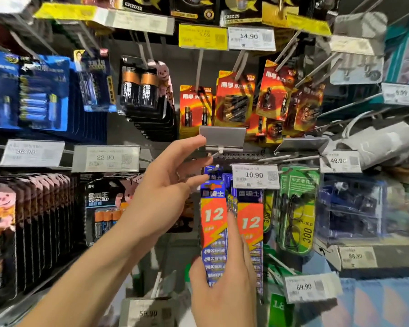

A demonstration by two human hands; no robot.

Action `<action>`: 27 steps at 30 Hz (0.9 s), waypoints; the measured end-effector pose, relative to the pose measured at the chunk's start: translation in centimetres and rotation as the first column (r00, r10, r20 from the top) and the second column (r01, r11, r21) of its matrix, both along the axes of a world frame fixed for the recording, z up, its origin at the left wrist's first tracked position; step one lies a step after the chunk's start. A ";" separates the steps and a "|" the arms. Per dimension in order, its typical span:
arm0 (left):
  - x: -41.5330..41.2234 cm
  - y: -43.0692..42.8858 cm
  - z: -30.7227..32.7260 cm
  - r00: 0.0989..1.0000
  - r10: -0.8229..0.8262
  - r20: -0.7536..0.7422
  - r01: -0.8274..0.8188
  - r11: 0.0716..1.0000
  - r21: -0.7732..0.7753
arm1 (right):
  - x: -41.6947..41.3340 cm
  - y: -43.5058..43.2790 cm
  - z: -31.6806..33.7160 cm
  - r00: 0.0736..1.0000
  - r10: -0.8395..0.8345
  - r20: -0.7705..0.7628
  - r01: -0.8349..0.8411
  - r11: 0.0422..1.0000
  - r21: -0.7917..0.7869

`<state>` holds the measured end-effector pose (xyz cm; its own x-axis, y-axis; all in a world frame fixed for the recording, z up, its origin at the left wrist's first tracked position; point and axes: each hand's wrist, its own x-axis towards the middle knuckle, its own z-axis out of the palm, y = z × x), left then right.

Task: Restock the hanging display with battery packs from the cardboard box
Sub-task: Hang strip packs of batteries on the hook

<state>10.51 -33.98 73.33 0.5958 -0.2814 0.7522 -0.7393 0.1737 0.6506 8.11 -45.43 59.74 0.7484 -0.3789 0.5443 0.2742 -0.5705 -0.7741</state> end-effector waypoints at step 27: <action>-1.5 0.6 -6.6 0.993 -0.042 0.110 0.046 0.999 -0.029 | 0.8 -0.1 1.0 0.971 -0.097 0.218 0.114 0.991 -0.066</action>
